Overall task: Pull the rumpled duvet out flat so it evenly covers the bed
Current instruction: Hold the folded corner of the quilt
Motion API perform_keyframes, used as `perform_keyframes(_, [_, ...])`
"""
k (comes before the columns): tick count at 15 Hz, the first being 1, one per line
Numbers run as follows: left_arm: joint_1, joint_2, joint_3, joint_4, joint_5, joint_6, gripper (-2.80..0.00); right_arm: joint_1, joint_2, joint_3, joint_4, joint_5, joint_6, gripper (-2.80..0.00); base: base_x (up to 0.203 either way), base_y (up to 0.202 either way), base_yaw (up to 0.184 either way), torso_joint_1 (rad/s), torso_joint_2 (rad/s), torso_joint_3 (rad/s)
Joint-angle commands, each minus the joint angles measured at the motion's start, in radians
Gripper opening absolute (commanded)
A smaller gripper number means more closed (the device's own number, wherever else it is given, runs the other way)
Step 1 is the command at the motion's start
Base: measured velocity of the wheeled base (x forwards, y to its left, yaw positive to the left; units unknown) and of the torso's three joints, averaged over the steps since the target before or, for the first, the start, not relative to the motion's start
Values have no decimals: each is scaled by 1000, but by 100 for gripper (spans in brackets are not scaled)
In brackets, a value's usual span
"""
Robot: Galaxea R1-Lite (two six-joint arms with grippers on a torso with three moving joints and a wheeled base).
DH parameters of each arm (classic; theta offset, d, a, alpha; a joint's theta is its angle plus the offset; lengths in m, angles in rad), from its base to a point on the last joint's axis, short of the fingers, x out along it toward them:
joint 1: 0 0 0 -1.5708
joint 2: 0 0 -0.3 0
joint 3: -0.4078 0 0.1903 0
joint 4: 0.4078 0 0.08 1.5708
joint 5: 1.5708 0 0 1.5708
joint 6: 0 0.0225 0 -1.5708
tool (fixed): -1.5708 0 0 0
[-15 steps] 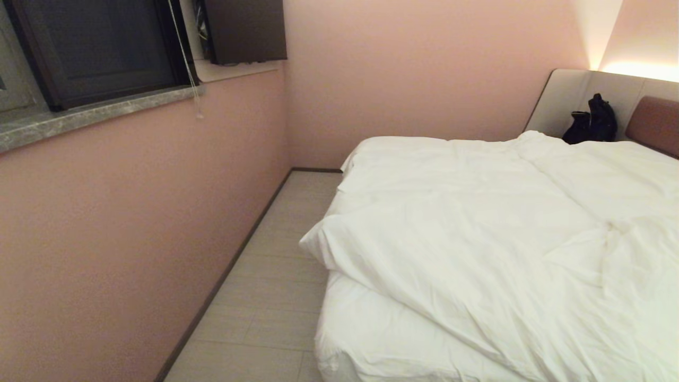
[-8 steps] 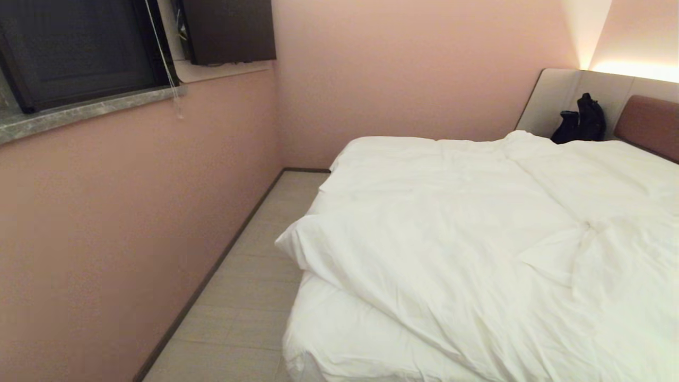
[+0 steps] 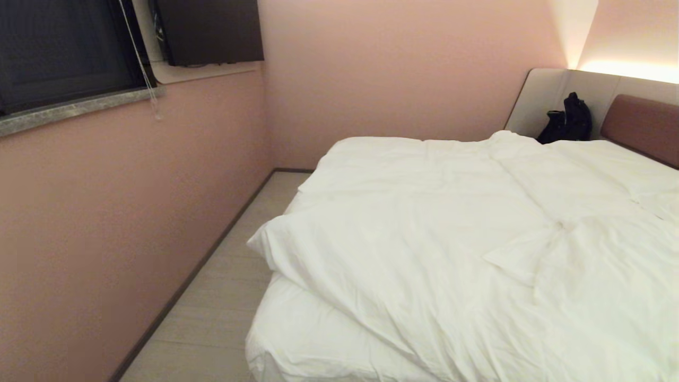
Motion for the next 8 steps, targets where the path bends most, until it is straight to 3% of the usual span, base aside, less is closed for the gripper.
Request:
perform_keyframes(1, [0,0,0,0,0,0,-280,0,1,0,-1,0,1,-280,0,-195,1,-2,1,3])
perform_keyframes(5, [0,0,0,0,0,1,-280,0,1,0,-1,0,-1,-280,0,-186,-2,2,5,2])
perform_keyframes(8, [0,0,0,0,0,1,-280,0,1,0,-1,0,1,-280,0,-58,-1,0,3,3])
